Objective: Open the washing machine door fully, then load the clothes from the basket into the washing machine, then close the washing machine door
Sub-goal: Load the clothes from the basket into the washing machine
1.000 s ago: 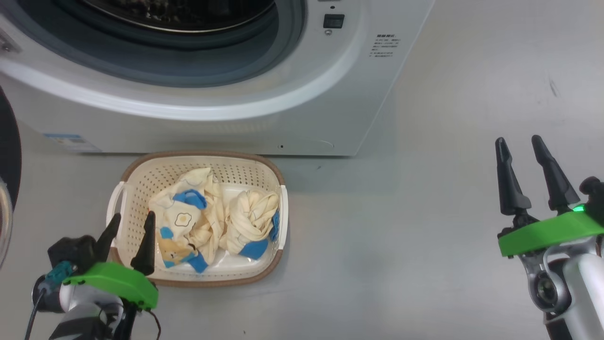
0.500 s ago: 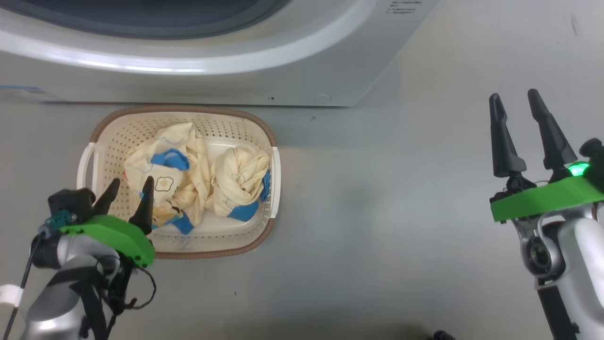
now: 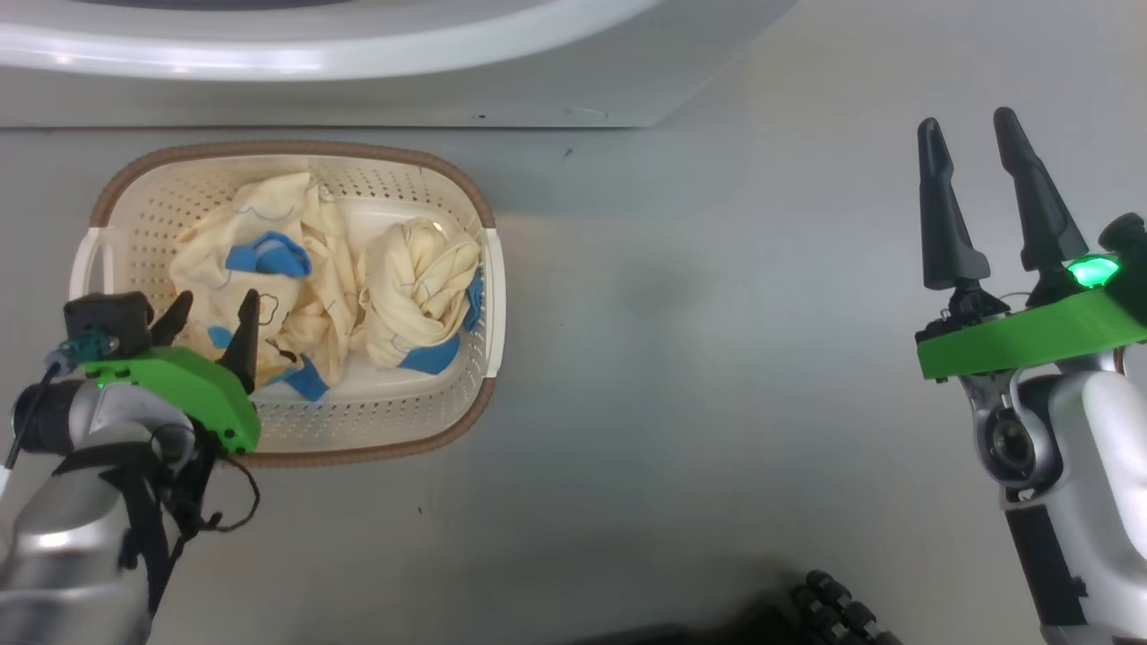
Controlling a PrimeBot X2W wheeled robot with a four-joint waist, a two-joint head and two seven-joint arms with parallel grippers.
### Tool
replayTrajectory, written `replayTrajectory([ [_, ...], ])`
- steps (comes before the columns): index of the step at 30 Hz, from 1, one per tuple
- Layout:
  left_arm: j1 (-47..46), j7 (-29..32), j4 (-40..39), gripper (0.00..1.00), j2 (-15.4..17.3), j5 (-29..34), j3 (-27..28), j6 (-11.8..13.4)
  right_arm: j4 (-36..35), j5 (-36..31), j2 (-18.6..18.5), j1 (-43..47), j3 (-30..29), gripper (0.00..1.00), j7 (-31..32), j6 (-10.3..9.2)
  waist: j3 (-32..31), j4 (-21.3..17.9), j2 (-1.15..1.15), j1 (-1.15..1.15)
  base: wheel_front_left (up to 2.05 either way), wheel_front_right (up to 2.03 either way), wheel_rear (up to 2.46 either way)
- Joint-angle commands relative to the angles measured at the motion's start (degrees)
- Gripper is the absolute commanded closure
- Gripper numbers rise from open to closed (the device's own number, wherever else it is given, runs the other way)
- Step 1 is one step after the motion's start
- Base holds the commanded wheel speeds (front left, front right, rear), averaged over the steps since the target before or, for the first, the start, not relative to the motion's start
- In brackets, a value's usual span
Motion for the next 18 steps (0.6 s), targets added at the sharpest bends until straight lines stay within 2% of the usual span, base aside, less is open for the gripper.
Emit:
replayTrajectory([
  [1,-0.95,-0.46,0.05,0.0,2.86,-0.61,0.9,0.03,-1.83,-0.72,0.06,-0.05,0.82,0.0,-0.55,0.09,0.85,-0.51,0.0,0.0,0.0,0.0,0.0],
  [18,-11.14,4.04,6.99,0.0,6.36,-6.7,-9.53,0.03,-4.14,-1.32,0.76,-2.51,2.39,0.0,-0.55,0.09,8.01,-3.2,0.0,0.0,0.0,0.0,0.0],
])
